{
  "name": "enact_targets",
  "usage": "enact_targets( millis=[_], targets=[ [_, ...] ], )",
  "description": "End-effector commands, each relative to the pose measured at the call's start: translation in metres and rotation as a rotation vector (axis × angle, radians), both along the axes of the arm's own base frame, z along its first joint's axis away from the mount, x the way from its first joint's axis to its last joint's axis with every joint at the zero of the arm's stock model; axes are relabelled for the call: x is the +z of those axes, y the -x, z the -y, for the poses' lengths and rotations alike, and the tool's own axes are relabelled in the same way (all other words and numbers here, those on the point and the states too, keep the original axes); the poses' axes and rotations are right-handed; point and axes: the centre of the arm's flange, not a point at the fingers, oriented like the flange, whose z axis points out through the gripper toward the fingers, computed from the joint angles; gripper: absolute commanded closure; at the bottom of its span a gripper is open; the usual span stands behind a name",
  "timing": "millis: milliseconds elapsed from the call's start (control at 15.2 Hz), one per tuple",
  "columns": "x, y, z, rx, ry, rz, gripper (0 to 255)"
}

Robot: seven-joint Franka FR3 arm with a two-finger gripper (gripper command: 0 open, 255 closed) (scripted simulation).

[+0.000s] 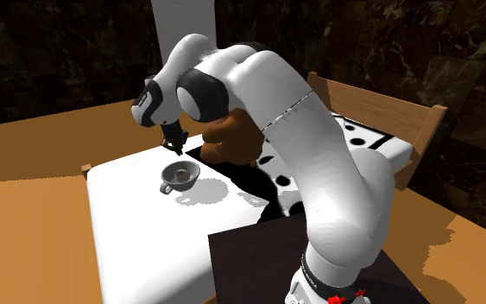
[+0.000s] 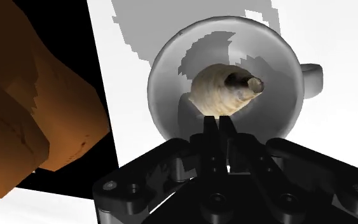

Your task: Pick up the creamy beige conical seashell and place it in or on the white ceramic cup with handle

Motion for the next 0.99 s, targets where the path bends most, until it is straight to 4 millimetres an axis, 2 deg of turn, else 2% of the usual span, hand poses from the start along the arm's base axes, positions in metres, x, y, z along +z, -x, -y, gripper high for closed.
enact_targets(
  millis=[0,66,132,198,396,594,924],
  targets=[
    [-0.003,-0.002,-0.012,-0.001,0.0,0.0,255],
    [-0.008,-0.002,-0.012,-0.001,0.0,0.0,255],
    [-0.005,-0.001,-0.009,0.0,0.0,0.0,255],
    [-0.005,-0.001,-0.009,0.0,0.0,0.0,0],
    [-0.046,-0.043,0.005,-0.622,-0.043,-0.199,0],
    [-0.094,-0.062,0.036,-1.242,-0.085,-0.397,0],
    [-0.118,-0.053,0.03,-1.242,-0.085,-0.397,0]
  ],
)
